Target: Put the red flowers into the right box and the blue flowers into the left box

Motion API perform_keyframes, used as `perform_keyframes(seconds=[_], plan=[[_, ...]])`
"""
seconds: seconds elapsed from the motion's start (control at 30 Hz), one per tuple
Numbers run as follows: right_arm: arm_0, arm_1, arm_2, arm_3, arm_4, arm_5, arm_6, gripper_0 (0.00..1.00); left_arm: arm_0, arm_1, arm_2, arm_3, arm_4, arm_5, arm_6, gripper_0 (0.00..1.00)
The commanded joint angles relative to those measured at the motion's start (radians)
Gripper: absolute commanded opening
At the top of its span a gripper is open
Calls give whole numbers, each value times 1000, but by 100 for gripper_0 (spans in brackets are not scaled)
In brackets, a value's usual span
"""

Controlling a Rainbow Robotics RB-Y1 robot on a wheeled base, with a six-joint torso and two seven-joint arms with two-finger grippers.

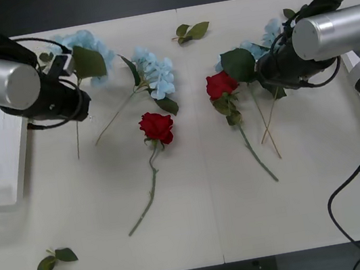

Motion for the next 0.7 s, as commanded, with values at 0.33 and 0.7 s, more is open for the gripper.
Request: perform_keyframes(seconds=[0.33, 0.7], plan=[[-72, 12, -4, 104, 22, -59, 17, 86, -77, 278, -1, -92, 206, 2, -4, 0], [-72, 12, -4, 127, 33, -79, 17, 47, -77, 395, 81, 103, 261, -4, -38, 0]])
